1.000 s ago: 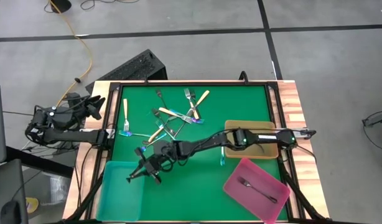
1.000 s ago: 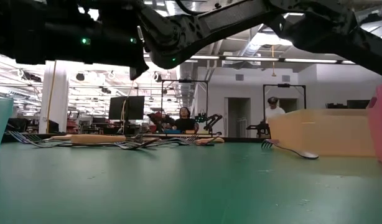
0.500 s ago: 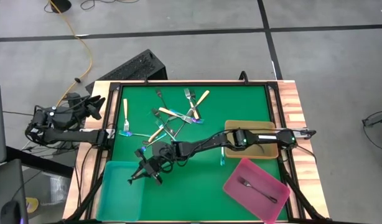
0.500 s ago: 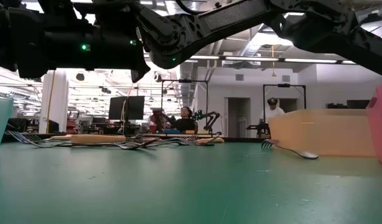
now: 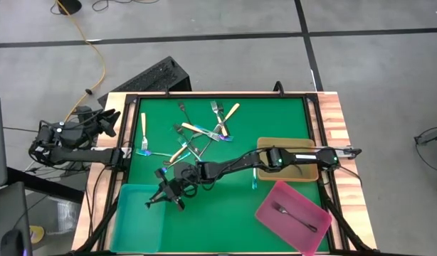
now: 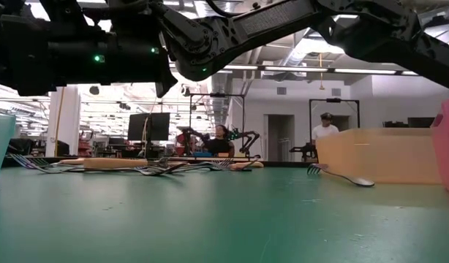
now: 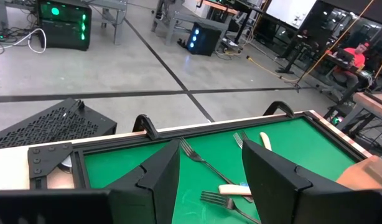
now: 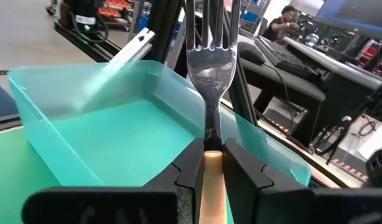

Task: Sort silverware by color (type)
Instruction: Put the yellow fork into the blue bin, then put the blue fork into the orange bin

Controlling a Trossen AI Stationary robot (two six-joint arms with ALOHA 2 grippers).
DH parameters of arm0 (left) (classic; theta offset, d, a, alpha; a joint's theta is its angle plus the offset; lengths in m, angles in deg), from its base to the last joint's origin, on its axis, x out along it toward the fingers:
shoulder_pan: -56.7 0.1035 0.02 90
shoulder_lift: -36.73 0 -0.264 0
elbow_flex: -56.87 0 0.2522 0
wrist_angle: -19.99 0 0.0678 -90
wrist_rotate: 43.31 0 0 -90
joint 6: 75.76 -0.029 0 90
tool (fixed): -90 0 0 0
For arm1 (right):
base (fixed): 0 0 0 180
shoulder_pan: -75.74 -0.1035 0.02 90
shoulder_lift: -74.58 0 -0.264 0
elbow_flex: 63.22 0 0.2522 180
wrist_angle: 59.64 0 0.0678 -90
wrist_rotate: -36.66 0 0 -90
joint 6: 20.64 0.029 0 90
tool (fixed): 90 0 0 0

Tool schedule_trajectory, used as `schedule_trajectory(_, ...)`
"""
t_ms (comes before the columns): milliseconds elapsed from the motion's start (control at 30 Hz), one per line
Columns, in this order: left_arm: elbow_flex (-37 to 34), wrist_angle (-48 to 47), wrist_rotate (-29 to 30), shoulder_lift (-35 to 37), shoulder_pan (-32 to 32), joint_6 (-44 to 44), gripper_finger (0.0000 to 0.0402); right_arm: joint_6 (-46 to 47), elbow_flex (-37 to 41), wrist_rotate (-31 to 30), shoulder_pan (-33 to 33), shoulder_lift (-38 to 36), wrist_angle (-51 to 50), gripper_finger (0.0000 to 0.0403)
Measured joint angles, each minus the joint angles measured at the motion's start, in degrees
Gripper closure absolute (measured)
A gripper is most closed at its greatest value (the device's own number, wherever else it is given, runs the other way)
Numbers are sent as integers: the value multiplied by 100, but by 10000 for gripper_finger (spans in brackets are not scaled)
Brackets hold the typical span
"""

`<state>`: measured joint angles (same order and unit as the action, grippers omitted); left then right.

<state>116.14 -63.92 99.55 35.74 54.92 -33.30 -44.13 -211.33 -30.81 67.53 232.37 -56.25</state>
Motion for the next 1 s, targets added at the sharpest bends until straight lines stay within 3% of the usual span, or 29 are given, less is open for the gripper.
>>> schedule_trajectory(433,0,0,0,0,0,-2,243,115,0,-8,11,0,-97,320)
schedule_trajectory(800,0,0,0,0,-1,-2,243,113,0,-222,11,-2,-168,244)
schedule_trajectory(1000,0,0,-2,0,-2,-2,243,131,-41,-398,9,-2,-199,226)
